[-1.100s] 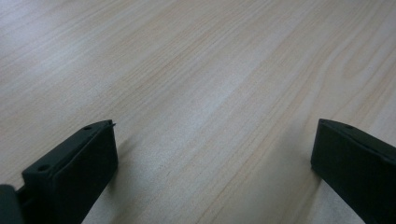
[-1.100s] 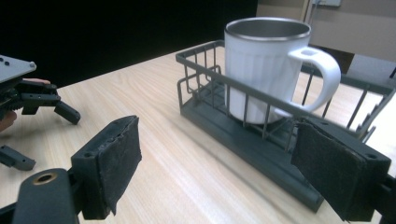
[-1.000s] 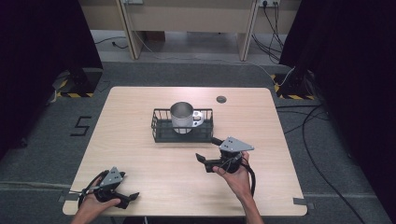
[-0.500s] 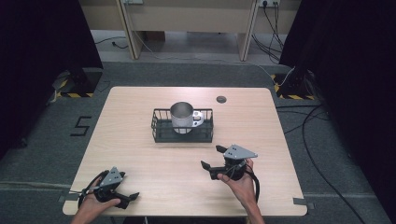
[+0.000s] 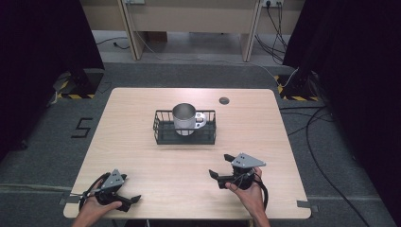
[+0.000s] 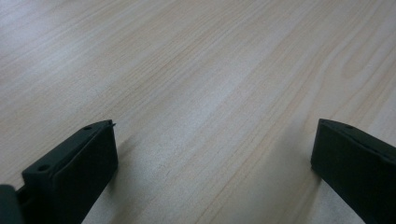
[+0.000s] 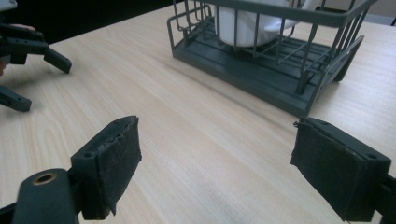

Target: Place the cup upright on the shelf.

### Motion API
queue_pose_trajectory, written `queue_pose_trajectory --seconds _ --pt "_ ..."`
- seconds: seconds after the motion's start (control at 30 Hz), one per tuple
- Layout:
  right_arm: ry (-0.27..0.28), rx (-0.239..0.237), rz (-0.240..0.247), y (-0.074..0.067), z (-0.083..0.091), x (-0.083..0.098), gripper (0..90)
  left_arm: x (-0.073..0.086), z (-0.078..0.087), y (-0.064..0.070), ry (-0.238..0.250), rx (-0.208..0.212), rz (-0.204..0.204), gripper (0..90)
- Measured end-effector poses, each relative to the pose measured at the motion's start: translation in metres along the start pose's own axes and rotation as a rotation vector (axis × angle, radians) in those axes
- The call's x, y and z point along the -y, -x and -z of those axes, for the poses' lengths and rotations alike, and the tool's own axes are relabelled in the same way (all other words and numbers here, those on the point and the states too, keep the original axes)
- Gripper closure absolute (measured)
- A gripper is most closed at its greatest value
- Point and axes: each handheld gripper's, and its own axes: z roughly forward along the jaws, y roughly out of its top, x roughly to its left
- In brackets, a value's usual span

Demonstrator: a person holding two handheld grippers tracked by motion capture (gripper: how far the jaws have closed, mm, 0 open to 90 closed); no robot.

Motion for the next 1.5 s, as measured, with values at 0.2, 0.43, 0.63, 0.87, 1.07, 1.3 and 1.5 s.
queue_pose_trajectory --seconds 0.2,0.43,0.63,0.87,1.07,1.3,1.5 --pt "-0.035 0.004 -0.006 0.0 0.002 0.009 15.2 0.0 0.0 0.0 0.0 0.0 0.0 0.0" --pt "-0.035 0.011 -0.003 -0.002 0.006 0.011 15.4 0.0 0.0 0.0 0.0 0.0 0.0 0.0" --pt "-0.052 0.007 -0.013 -0.003 0.007 0.019 15.3 0.0 0.0 0.0 0.0 0.0 0.0 0.0" --pt "-0.052 0.011 -0.016 -0.005 0.011 0.024 15.2 0.0 0.0 0.0 0.0 0.0 0.0 0.0" --pt "-0.062 0.004 -0.022 -0.008 0.014 0.029 15.2 0.0 0.0 0.0 0.0 0.0 0.0 0.0" --pt "-0.074 0.012 -0.031 -0.009 0.018 0.036 15.2 0.0 0.0 0.0 0.0 0.0 0.0 0.0" --pt "-0.093 0.013 -0.031 -0.011 0.021 0.041 15.2 0.0 0.0 0.0 0.0 0.0 0.0 0.0"
